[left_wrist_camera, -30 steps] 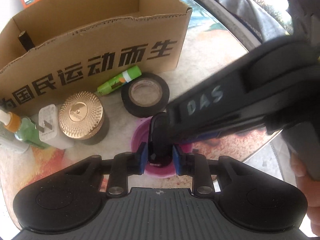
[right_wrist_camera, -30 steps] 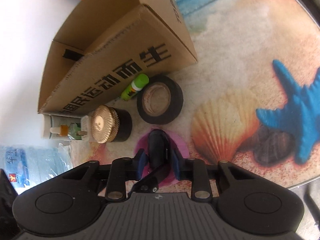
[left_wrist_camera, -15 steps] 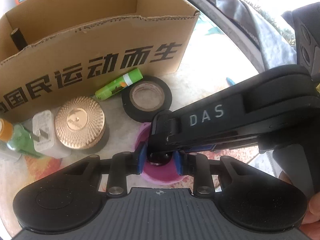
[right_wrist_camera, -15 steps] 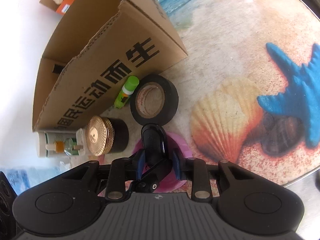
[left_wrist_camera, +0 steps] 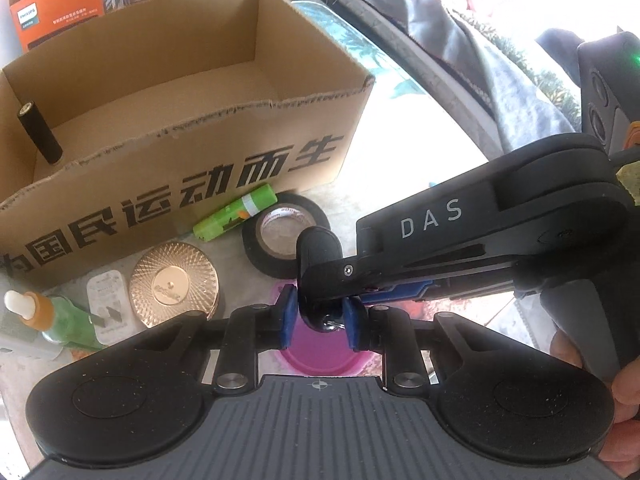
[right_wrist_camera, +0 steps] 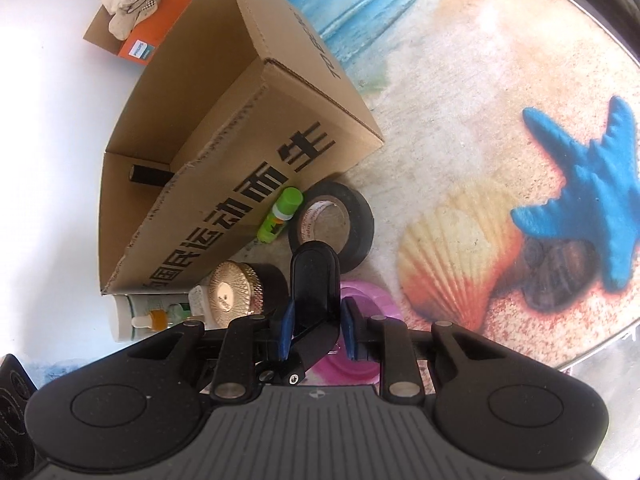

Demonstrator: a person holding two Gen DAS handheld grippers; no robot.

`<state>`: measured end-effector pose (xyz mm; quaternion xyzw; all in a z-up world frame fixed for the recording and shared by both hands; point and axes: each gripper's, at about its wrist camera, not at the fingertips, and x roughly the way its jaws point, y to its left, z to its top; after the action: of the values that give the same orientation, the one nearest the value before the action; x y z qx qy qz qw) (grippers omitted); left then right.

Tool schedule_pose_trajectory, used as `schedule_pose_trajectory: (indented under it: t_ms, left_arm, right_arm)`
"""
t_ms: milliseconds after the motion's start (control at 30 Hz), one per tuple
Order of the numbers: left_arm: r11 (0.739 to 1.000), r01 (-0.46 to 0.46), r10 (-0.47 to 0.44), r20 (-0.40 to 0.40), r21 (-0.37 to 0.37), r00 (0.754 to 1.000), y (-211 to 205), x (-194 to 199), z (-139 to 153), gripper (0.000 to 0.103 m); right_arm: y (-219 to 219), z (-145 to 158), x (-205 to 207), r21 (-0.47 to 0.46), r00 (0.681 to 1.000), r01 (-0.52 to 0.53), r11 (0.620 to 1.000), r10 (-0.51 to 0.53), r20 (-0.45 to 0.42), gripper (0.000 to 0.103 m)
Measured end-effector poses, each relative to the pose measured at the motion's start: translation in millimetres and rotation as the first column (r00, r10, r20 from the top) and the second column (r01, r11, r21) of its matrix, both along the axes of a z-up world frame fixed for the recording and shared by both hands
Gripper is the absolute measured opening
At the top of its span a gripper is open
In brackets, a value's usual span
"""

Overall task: Organize rigid objects
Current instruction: 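Lift the black case into the box and open the right tool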

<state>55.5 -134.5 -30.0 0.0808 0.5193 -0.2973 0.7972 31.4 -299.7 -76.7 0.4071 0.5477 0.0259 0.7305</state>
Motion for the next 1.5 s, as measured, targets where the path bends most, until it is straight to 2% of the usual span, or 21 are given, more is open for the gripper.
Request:
schedule_pose_trajectory:
  t_ms: [133, 233, 367, 467, 600, 767, 867, 1067, 1300, 1433, 1500]
  left_arm:
    - [0.999, 0.006, -0.005, 0.024, -0.032, 1.0, 5.9, 1.8, 22.9, 0.023]
    - [0.999, 0.008, -0.005, 0.065, -0.043, 0.998, 14.4, 5.2, 55.3, 0.023]
    - [1.0, -0.015, 0.019, 0.158, -0.027, 0.987, 27.0, 20.1, 94.0, 0.023]
    - [0.997, -0.071, 0.069, 0.21, 0.003, 0.975, 42.8, 41.7, 106.5, 0.023]
    - [0.988, -0.149, 0.135, 0.229, 0.043, 0.964, 64.6, 74.4, 97.3, 0.023]
    - [0.97, -0.195, 0.17, 0.172, 0.142, 0.97, 83.3, 117.1, 76.1, 0.023]
    - [0.957, -0.207, 0.175, 0.167, 0.202, 0.97, 86.9, 131.3, 64.7, 0.023]
    - [0.927, -0.233, 0.198, 0.145, 0.294, 0.969, 100.8, 148.2, 43.6, 0.023]
    - [0.926, -0.225, 0.189, 0.144, 0.303, 0.971, 104.2, 139.8, 47.1, 0.026]
    - [0.936, -0.238, 0.194, 0.187, 0.258, 0.963, 109.7, 122.5, 64.3, 0.029]
    - [0.942, -0.253, 0.21, 0.202, 0.22, 0.957, 113.6, 113.0, 75.8, 0.029]
  right_arm:
    - [3.1, 29.7, 2.9, -0.014, 1.0, -0.009, 1.0, 0.01, 0.024, 0.027]
    - [8.1, 63.3, 9.0, -0.02, 0.998, -0.016, 1.0, 0.017, 0.061, 0.027]
    - [25.2, 106.5, 33.3, -0.032, 0.989, -0.042, 0.999, 0.046, 0.138, 0.027]
    - [45.4, 118.6, 65.1, -0.02, 0.978, -0.084, 0.996, 0.087, 0.188, 0.027]
    - [75.6, 106.7, 117.1, 0.026, 0.969, -0.163, 0.986, 0.155, 0.194, 0.027]
    - [110.7, 76.9, 176.5, 0.083, 0.962, -0.256, 0.963, 0.246, 0.119, 0.028]
    - [126.8, 62.5, 201.9, 0.095, 0.953, -0.298, 0.95, 0.29, 0.086, 0.028]
    - [146.0, 23.7, 240.3, 0.185, 0.949, -0.31, 0.933, 0.315, 0.004, 0.028]
    - [150.8, -0.9, 251.2, 0.209, 0.948, -0.289, 0.934, 0.31, -0.075, 0.03]
    - [134.6, 12.9, 251.0, 0.211, 0.96, -0.263, 0.941, 0.278, -0.041, 0.03]
    - [120.8, 30.1, 244.5, 0.216, 0.966, -0.252, 0.943, 0.258, -0.002, 0.03]
